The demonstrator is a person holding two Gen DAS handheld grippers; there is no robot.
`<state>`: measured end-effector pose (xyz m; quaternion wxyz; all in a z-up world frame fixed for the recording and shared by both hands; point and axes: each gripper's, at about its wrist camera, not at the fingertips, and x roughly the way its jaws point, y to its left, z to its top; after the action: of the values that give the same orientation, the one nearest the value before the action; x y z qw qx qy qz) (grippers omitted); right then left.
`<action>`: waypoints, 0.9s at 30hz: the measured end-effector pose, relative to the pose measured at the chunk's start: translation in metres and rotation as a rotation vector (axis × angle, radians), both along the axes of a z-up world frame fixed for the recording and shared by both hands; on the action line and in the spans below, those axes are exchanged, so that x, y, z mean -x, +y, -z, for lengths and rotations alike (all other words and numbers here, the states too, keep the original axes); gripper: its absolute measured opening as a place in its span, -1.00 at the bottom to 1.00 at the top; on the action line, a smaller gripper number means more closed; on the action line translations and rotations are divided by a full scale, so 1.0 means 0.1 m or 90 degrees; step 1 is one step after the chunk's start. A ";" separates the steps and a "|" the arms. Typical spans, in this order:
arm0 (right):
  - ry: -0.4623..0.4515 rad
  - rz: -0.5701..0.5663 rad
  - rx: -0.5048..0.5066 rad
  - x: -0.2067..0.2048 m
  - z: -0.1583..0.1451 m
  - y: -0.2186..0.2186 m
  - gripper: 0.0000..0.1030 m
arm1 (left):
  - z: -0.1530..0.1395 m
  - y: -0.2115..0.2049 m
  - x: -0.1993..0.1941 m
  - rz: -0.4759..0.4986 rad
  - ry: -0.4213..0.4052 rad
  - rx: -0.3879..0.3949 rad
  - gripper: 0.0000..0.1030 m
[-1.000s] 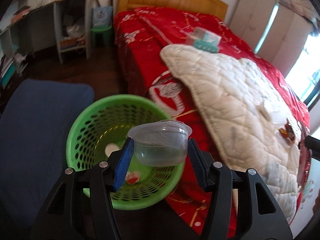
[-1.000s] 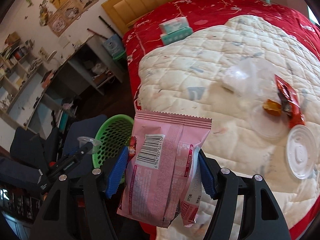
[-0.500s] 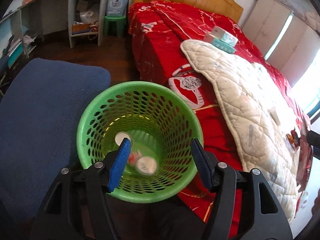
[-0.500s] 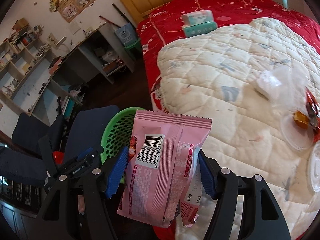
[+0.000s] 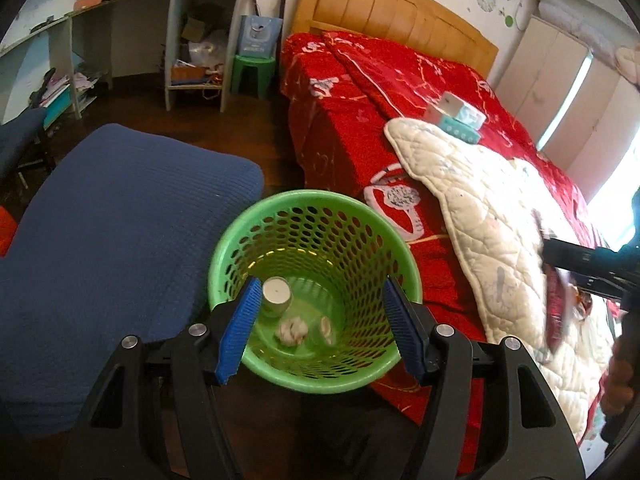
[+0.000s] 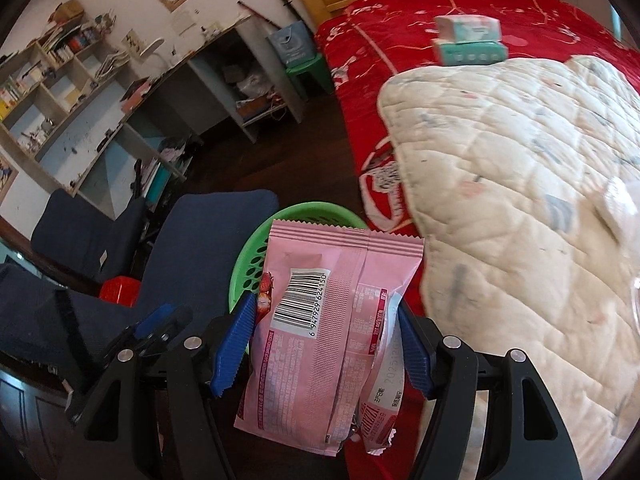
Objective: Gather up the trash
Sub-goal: 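Carry the bowl and pink packet to the green basket and release both, then return the right tool to the bed and grasp the orange snack wrapper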
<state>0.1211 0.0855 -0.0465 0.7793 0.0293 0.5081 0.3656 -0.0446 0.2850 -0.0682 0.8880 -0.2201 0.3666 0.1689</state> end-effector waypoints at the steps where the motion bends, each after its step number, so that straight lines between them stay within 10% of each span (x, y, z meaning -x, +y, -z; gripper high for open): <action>1: 0.001 -0.003 0.002 0.00 0.02 0.06 0.26 | 0.00 0.02 0.02 -0.002 -0.002 0.000 0.21; 15: 0.057 -0.022 -0.020 -0.07 0.35 0.78 0.56 | 0.02 0.14 0.14 -0.028 -0.016 0.020 0.21; 27: 0.045 -0.007 -0.010 -0.06 0.35 0.57 0.65 | -0.02 0.10 0.12 -0.022 -0.019 0.019 0.21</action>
<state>0.1275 0.1425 -0.0814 0.7585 0.0459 0.5326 0.3727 -0.0565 0.2950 -0.0663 0.8870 -0.2418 0.3521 0.1756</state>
